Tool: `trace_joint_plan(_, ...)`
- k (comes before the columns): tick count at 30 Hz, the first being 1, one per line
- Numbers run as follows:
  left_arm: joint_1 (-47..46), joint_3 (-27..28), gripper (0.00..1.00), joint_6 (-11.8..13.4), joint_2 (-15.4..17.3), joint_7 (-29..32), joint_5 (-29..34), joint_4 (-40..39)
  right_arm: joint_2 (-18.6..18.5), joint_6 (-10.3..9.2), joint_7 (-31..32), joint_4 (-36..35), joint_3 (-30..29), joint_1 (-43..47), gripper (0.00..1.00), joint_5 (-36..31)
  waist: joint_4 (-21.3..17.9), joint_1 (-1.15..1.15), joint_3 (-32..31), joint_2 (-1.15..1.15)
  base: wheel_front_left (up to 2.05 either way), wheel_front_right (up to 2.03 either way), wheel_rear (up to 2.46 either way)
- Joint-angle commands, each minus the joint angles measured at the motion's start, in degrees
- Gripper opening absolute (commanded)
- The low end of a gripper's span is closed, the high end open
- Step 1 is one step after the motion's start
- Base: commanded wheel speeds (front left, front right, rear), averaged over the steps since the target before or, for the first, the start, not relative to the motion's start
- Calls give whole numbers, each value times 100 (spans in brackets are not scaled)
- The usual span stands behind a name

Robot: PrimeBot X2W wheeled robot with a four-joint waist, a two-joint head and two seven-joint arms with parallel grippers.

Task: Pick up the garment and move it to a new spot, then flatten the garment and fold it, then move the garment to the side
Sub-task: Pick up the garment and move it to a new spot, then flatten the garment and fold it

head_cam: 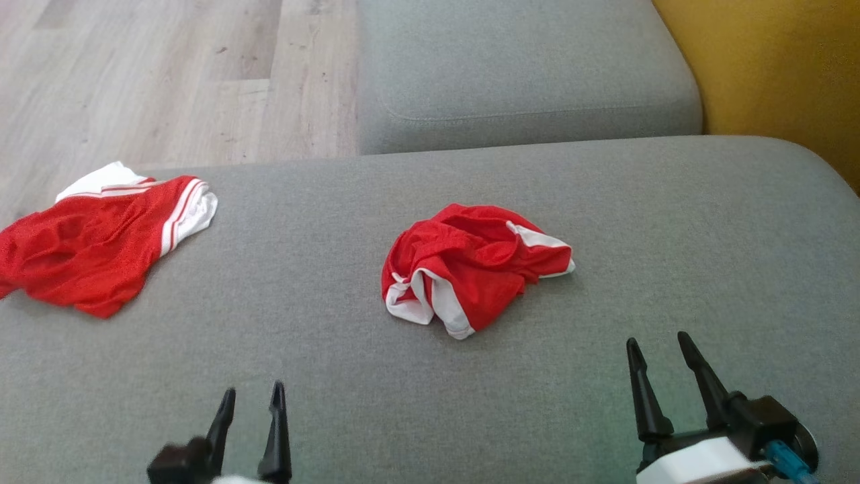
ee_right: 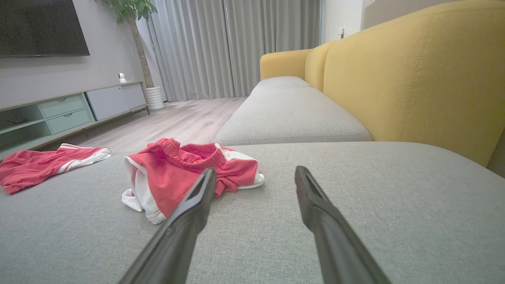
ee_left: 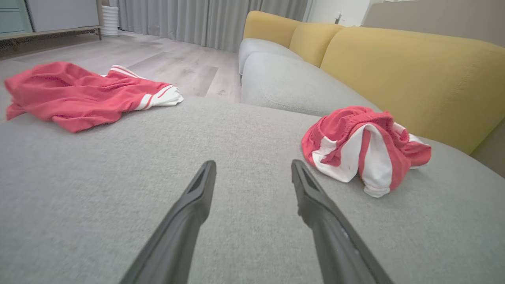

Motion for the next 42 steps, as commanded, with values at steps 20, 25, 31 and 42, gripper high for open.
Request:
trace_joint_plan(20, 367, 549, 100, 80, 88, -71, 297, -472, -30, 44, -63, -34, 229, -115, 100, 122, 55, 1, 37, 0, 0, 0, 0)
trace_joint_plan(25, 347, 544, 100, 85, 79, -71, 301, -457, -30, 44, -63, -6, 228, -125, 100, 122, 55, 1, 54, 0, 0, 0, 0)
trace_joint_plan(31, 329, 520, 100, 93, 78, -51, 291, -444, -30, 44, -63, 18, 232, -134, 100, 124, 53, 1, 76, 0, 0, 0, 0)
trace_joint_plan(42, 186, 408, 100, 88, 72, -8, 351, -458, -30, 44, -25, 178, 387, -381, 100, 209, 234, 1, 264, 0, 0, 0, 0)
